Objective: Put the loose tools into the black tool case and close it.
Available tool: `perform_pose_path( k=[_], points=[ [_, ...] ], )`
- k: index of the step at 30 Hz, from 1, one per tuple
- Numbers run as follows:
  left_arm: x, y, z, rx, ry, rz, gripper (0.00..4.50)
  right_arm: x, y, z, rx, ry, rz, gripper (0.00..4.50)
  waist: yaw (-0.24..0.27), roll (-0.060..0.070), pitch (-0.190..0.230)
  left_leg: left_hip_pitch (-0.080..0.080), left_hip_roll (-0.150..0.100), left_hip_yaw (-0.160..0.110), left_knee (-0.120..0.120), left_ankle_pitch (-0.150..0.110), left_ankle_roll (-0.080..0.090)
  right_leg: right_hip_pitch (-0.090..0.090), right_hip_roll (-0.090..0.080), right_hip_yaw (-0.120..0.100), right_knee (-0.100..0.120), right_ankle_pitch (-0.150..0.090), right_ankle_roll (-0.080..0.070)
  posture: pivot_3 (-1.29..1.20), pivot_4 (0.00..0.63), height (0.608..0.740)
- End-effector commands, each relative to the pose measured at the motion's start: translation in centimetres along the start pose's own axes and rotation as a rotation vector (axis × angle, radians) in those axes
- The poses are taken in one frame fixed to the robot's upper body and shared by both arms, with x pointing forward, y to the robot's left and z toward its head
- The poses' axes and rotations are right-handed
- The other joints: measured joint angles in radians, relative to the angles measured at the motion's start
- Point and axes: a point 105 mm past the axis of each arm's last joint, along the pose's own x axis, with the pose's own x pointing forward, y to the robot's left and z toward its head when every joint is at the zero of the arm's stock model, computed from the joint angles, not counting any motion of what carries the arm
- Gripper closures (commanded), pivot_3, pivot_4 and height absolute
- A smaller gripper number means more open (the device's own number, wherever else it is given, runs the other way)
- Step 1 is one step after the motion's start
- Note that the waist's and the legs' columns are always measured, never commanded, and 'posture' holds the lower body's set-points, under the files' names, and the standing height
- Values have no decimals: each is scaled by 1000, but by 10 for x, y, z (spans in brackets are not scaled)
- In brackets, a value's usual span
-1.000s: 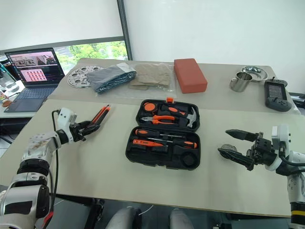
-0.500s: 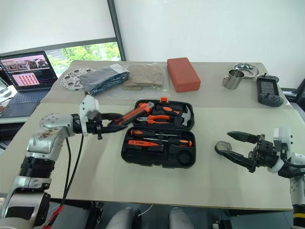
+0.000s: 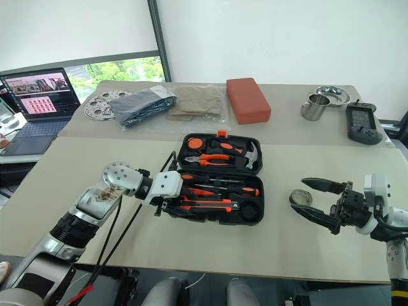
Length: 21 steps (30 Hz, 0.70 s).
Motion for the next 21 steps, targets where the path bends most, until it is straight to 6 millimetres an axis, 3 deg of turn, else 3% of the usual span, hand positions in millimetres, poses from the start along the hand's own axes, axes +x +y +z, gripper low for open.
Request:
perform_pose_path(
  k=[1,14,16,21],
  points=[
    [-1,6,6,56,32,-10,2719,-3,1,13,-54,-40,-14,0,0,0,0,0,0,0,0,0,0,0,0,0,0,0,0,0,150,737],
    [2,12,10,77,80,-60,2719,-4,2,14,-62,-50,-29,0,2,0,1,-1,-1,-3,1,0,0,0,0,0,0,0,1,0,150,737],
    [1,10,10,75,73,-74,1716,-4,2,14,-63,-50,-29,0,1,0,1,-1,-1,-3,1,0,0,0,0,0,0,0,1,0,150,737],
    [-3,15,15,96,53,-39,100,-3,2,15,-65,-52,-30,0,1,0,0,-1,-1,-3,1,0,0,1,0,-1,0,0,0,0,150,737]
  ],
)
